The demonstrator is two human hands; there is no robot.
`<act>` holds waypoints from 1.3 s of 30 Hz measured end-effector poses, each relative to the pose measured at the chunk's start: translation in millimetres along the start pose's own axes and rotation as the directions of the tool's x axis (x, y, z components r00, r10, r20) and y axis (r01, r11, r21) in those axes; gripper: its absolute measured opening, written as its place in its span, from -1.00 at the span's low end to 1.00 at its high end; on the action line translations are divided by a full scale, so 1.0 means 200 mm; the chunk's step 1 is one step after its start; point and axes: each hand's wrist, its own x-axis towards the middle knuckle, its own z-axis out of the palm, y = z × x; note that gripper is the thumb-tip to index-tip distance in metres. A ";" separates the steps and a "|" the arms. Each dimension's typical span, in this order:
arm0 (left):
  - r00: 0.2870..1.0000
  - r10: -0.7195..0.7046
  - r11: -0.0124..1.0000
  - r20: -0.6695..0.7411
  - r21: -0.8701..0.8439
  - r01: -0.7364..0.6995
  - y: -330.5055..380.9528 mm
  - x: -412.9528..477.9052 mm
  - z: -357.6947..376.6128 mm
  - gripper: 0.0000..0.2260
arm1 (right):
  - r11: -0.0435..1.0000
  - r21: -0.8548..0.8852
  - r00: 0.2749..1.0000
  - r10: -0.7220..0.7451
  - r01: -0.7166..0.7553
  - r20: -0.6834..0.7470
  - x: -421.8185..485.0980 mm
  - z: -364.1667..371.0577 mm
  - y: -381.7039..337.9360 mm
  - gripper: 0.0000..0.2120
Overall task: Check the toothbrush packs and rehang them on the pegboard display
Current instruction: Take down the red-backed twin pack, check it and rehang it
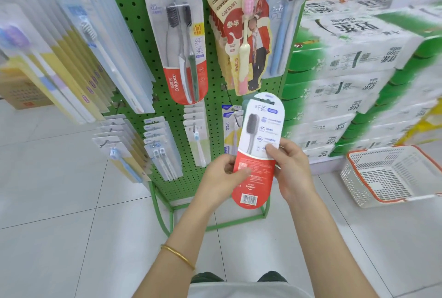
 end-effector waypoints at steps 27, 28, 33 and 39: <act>0.941 0.154 0.922 -0.301 -0.298 -0.247 0.27 0.08 -0.20 -0.88 | 0.982 -0.186 0.884 0.100 -0.015 0.457 -0.02 0.07 0.02 -0.87; 0.942 0.148 0.918 -0.302 -0.313 -0.245 0.27 0.08 -0.21 -0.87 | 0.982 -0.185 0.882 0.119 -0.037 0.457 -0.02 0.08 0.02 -0.89; 0.952 0.157 0.878 -0.261 -0.405 -0.255 0.32 0.10 -0.24 -0.88 | 0.970 -0.104 0.793 0.240 -0.220 0.559 0.00 0.11 0.02 -0.32; 0.947 0.234 0.838 -0.220 -0.448 -0.311 0.45 0.09 -0.29 -0.89 | 0.973 -0.076 0.604 0.195 -0.217 0.773 0.02 0.25 -0.08 -0.26</act>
